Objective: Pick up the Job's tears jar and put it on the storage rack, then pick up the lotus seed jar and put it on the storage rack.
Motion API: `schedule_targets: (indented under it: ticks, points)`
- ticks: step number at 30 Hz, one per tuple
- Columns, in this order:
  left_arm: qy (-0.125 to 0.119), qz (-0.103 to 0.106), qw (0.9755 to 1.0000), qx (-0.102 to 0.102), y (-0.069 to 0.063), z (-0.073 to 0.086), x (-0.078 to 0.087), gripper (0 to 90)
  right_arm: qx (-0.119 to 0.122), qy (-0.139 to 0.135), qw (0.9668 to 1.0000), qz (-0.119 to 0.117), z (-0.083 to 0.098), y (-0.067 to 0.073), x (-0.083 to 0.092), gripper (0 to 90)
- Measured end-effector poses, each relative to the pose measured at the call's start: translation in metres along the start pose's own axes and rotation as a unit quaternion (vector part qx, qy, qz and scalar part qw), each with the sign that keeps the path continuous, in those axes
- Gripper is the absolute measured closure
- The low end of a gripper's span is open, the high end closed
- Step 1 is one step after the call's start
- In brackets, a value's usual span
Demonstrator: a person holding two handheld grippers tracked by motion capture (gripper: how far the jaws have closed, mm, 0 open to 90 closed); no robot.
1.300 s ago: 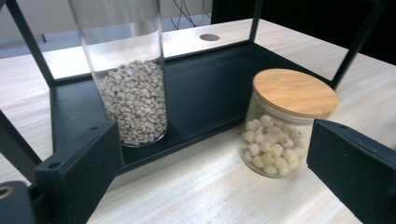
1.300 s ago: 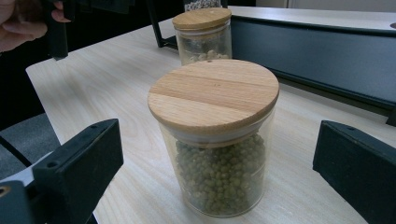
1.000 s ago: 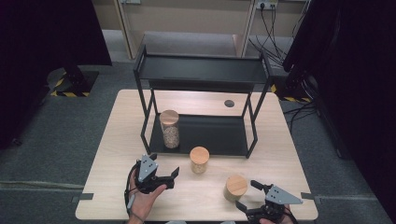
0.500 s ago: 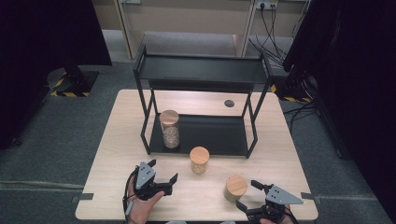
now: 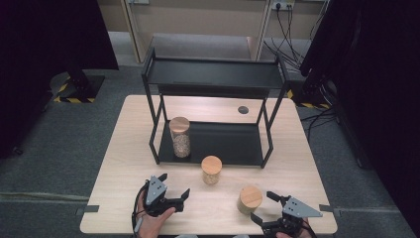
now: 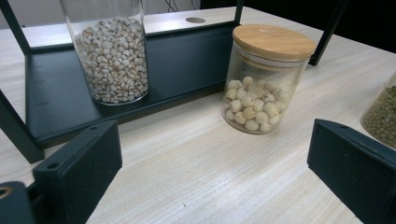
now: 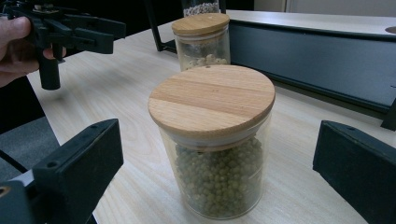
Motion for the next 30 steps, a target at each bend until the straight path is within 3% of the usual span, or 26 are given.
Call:
schedule_targets:
  ticks: [30]
  points:
    - [0.01,-0.003,0.9999,0.003,0.0004,0.0033,-0.0024,2.7,0.005,-0.005,1.0,-0.004,-0.0012,0.0005,0.0016,2.0]
Point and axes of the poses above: each handheld gripper's, and its own axes: x roughly backward along the jaws, z roughly out of its underside, y roughly to its left, the point moved 3 cm from there along -x, roughly forward along the jaws, and after that the axes turned 3 degrees about -x, right-handed, at the moved point
